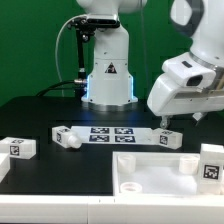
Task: Assemble square table
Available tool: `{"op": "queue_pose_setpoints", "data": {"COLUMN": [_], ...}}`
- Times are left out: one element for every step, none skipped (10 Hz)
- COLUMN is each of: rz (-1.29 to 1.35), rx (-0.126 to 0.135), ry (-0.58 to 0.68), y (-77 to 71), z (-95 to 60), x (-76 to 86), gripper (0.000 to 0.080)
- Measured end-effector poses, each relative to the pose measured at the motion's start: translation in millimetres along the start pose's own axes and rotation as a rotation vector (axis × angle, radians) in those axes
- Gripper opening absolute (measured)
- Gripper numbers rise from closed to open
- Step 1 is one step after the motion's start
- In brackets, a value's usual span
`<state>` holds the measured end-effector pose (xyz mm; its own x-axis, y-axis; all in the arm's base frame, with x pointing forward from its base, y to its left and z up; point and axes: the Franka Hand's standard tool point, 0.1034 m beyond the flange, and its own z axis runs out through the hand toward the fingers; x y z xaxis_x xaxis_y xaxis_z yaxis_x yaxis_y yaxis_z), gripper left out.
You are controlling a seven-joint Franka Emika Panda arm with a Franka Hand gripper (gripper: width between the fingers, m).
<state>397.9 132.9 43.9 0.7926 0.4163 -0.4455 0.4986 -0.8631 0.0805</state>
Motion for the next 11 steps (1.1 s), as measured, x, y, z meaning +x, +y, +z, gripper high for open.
{"op": "queue_pose_setpoints", "data": {"rz": [-0.006, -0.010, -0.003, 0.011, 0.017, 0.012, -0.024, -0.065, -0.057, -0.051, -0.046], "rx": [-0.029, -0.054, -0.053, -0.057, -0.065, -0.078, -0.107, -0.132, -0.133, -0.130, -0.128], "ry": [-0.085, -0.122, -0.167, -0.253, -0.334, -0.408, -0.457, -0.479, -0.474, -0.475, -0.476], "y": [-1.5, -3.9, -1.4, 1.4, 3.7, 5.7, 6.5, 4.9, 5.1, 7.5, 8.9], "z": [-0.7, -1.2, 0.5, 2.0, 4.4, 10.0, 11.0, 7.9, 8.4, 8.9, 9.2], "x": [1.5, 3.6, 0.5, -5.0, -4.9, -2.2, 1.1, 3.2, 4.0, 3.6, 3.3], "gripper": [0.0649, 0.0649, 0.0649, 0.0649, 0.0649, 0.0649, 0.0649, 0.0649, 0.0649, 0.0649, 0.0649]}}
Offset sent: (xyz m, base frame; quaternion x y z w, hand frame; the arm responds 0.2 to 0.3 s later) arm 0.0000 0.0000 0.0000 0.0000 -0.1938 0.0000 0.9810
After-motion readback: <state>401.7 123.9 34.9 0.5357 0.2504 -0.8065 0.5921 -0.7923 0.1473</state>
